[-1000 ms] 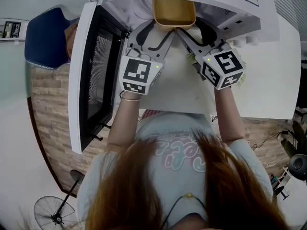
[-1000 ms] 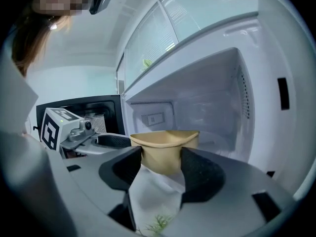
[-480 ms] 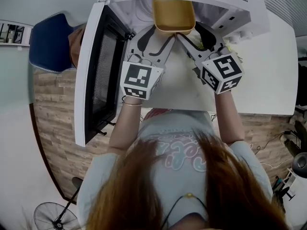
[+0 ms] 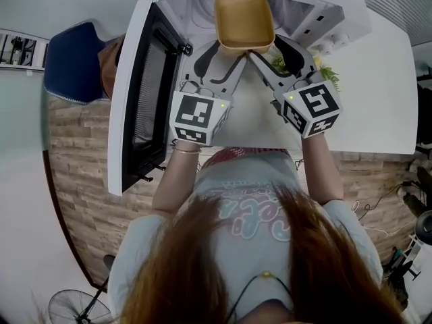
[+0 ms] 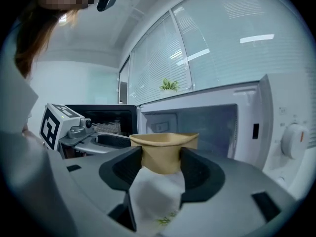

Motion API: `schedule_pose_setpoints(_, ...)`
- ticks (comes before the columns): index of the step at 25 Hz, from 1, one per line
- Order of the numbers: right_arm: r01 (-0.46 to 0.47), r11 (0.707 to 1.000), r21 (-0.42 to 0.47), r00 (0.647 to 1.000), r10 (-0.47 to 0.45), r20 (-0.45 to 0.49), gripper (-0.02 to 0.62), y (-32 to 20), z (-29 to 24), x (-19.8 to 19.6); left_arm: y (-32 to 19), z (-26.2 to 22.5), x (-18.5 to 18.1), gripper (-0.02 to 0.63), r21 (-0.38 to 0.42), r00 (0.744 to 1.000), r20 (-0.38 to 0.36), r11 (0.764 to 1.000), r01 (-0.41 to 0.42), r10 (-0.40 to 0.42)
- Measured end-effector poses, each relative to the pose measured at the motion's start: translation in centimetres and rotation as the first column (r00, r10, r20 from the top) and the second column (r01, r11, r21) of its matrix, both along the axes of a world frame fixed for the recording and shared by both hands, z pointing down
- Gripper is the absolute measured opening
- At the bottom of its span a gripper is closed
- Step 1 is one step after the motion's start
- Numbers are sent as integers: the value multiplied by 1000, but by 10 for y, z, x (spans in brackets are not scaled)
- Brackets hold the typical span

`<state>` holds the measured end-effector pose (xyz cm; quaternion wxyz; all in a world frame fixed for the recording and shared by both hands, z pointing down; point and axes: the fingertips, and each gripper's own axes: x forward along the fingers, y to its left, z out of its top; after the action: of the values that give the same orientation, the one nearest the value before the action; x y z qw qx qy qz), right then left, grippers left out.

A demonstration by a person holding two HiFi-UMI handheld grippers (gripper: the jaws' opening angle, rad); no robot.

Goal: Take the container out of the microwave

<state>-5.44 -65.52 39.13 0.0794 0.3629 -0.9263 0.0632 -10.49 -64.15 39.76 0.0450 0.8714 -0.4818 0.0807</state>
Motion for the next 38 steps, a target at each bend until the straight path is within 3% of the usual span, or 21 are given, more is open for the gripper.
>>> schedule_pose_setpoints(19, -35, 999, 31, 999, 36, -24, 236, 29, -3, -4, 25, -4, -5, 225, 12, 999, -10, 999, -42, 42)
schedule_pose_setpoints(30, -4, 999, 36, 1000, 4, 10, 236, 45, -12, 4, 42, -16, 4, 225, 36, 1000, 15, 999, -12, 11)
schedule_pose_setpoints(38, 13, 998, 58, 1000, -13, 11, 230, 76, -17, 32, 72, -21, 32, 225, 49, 999, 29, 999, 23, -24)
